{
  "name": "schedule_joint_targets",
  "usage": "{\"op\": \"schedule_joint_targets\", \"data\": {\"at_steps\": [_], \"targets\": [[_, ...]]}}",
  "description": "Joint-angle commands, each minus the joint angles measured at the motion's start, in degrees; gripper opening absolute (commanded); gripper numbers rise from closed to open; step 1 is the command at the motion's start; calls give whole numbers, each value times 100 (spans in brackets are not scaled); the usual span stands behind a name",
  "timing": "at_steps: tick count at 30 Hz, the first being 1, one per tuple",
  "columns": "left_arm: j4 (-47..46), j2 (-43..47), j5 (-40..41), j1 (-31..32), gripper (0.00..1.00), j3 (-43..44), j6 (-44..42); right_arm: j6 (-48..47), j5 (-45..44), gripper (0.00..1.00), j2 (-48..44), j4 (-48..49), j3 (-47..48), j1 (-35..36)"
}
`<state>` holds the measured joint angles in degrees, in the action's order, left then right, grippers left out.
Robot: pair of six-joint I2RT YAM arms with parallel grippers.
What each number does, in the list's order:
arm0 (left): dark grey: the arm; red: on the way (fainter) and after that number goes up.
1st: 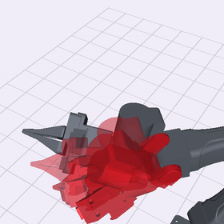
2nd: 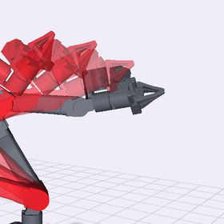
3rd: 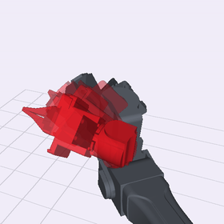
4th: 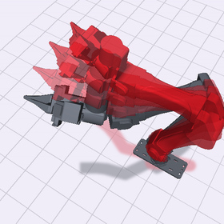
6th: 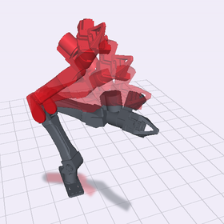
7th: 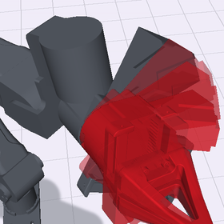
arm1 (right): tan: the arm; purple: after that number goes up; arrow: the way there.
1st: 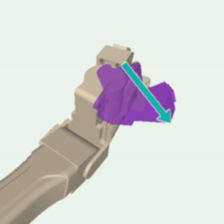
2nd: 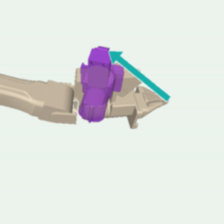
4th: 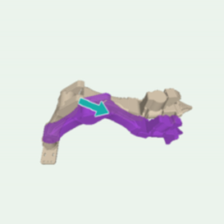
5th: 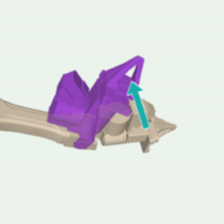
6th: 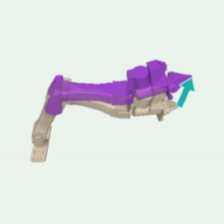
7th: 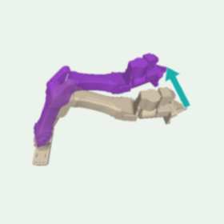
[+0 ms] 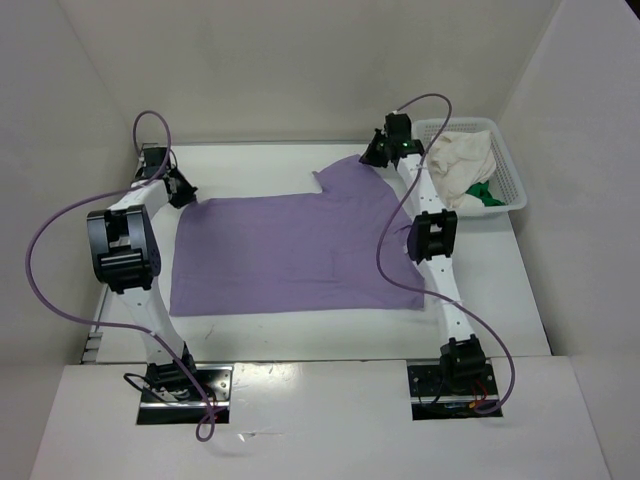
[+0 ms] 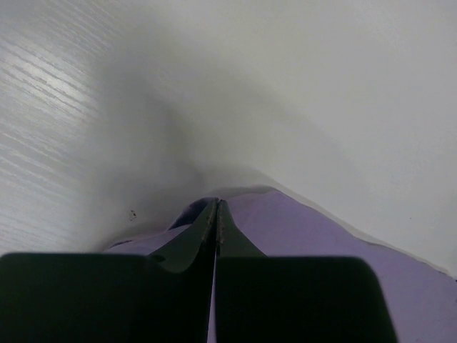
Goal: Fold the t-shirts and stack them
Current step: Grap the side of the flattened tshirt furthest away from the robot with both arms
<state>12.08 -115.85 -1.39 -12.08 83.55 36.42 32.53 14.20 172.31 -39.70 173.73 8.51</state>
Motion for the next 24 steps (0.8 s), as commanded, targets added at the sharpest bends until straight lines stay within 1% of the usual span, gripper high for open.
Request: {"op": "schedule_joint_targets", "data": {"at_steps": [1, 5, 7, 10, 13, 14, 15, 16, 17, 18, 21, 23, 24], "targets": [[-56, -87, -11, 21, 0, 320, 5, -537, 4, 0, -1013, -651, -330, 28], [-3, -87, -11, 21, 0, 434, 5, -906, -74, 0, -1348, -1320, -568, 28], [-56, -87, -11, 21, 0, 434, 58, -977, -75, 0, -1681, -1452, -822, 28], [-56, -34, -11, 21, 0, 434, 58, -1100, -321, 0, -2033, -1523, -1121, 80], [-56, 159, -11, 21, 0, 303, -3, -1223, -155, 0, -2604, -1584, -1849, 80], [-56, 264, -11, 21, 0, 215, -4, -1223, 98, 0, -3041, -1506, -2461, 80], [-108, 317, -11, 21, 0, 215, -4, -1223, 101, 0, -3341, -1323, -2867, 80], [-109, 440, -11, 21, 0, 110, -4, -1223, 101, 0, -3997, -738, -3837, 80], [-170, 441, -11, 21, 0, 31, -4, -1162, 101, 0, -4003, -480, -4221, 80], [-170, 563, -11, -31, 0, -40, -4, -1162, 101, 0, -4378, -390, -4433, 80], [-232, 687, -63, -102, 0, -199, -4, -1162, 101, 0, -4582, -547, -4777, 80], [-179, 880, -125, -102, 0, -269, -4, -1162, 101, 0, -4889, -329, -5453, 80], [-179, 950, -125, -102, 0, -443, -56, -1162, 31, 0, -5248, -93, -5681, 80]]}}
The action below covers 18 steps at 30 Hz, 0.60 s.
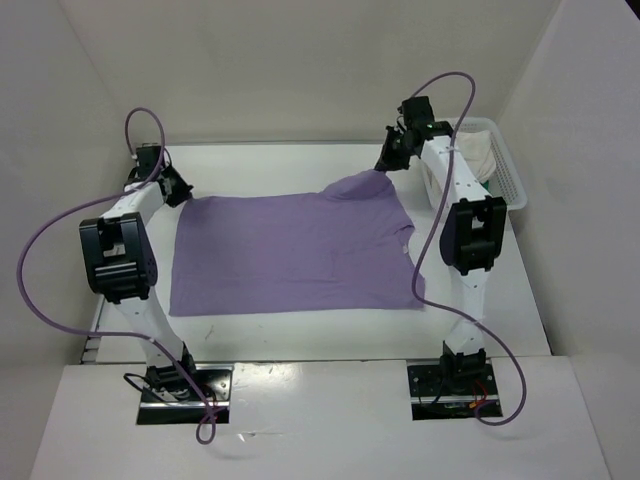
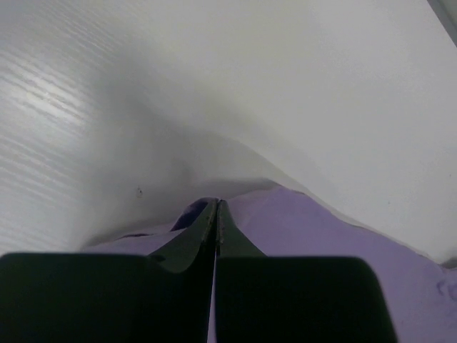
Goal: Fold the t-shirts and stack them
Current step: Grap the side of the flattened tshirt furthest away from the robot with both arms, then fold the other side of the tshirt into a rectangle
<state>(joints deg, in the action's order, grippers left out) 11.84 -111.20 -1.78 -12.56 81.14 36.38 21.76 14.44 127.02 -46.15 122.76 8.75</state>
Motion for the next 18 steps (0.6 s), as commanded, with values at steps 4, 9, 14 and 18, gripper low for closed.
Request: {"op": "schedule_joint_targets", "data": {"at_steps": [4, 9, 14, 18], "targets": [[-102, 933, -383, -326, 0, -774, 88, -84, -99, 0, -1529, 765, -1815, 56], [38, 1477, -437, -581, 0, -1249, -34, -31, -152, 0, -2558, 932, -3002, 56], [152, 2066, -384, -634, 0, -1733, 18, 21, -152, 0, -3551, 985, -4206, 56], [152, 2295, -384, -739, 0, -2076, 71, 83, -257, 0, -4123, 819, -4874, 56]]}}
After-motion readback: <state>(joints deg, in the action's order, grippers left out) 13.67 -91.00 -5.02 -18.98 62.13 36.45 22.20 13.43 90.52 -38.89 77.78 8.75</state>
